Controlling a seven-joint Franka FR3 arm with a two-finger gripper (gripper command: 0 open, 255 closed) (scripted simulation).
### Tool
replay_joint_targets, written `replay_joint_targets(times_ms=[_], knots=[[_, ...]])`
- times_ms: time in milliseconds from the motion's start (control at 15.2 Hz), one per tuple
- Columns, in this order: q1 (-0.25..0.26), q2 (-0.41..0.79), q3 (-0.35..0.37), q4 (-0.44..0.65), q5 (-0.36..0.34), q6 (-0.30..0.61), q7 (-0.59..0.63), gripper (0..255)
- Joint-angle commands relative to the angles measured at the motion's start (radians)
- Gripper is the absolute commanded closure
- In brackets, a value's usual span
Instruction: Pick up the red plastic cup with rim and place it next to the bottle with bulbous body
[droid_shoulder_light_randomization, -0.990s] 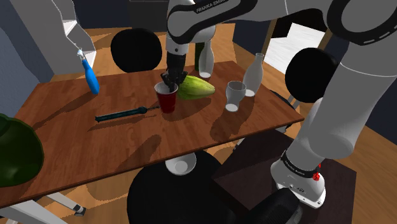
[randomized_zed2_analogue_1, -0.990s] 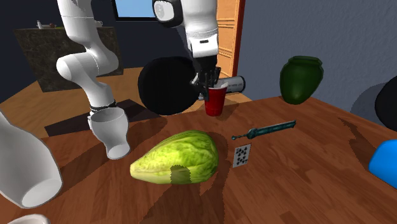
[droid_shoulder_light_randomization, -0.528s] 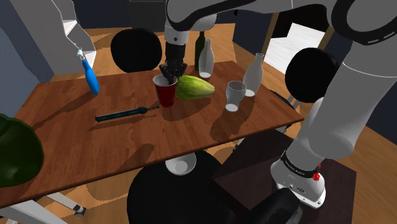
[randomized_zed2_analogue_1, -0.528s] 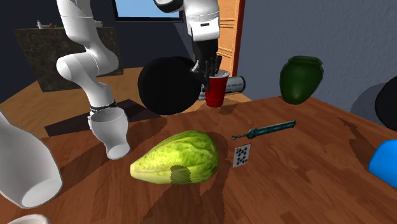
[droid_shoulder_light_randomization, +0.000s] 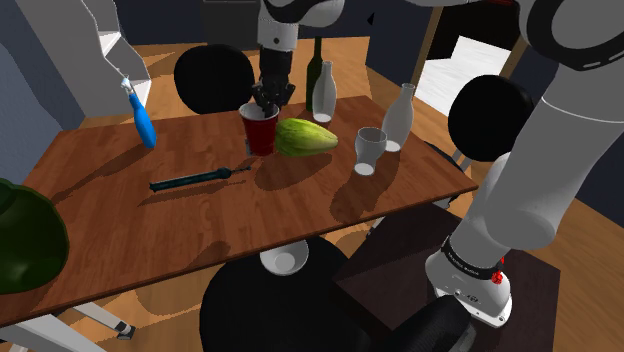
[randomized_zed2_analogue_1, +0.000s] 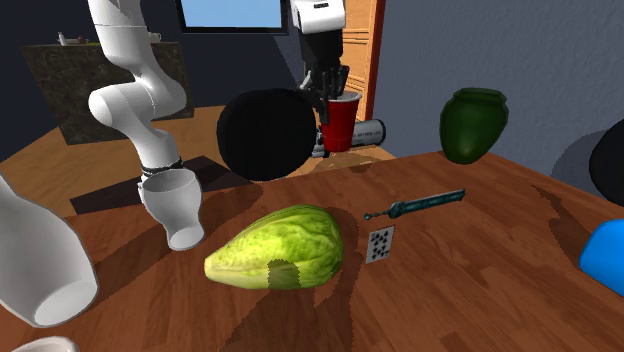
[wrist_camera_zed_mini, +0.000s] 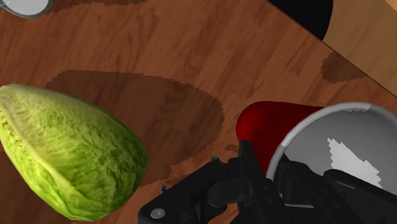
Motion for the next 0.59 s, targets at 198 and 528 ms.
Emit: replay_joint_targets(times_ms=[198, 528], knots=[[0.0, 0.001, 0.0, 0.069, -0.004, -0.066, 0.014, 255], [-0.001, 0.004, -0.001, 0.139, -0.006, -0.133, 0.026, 255]])
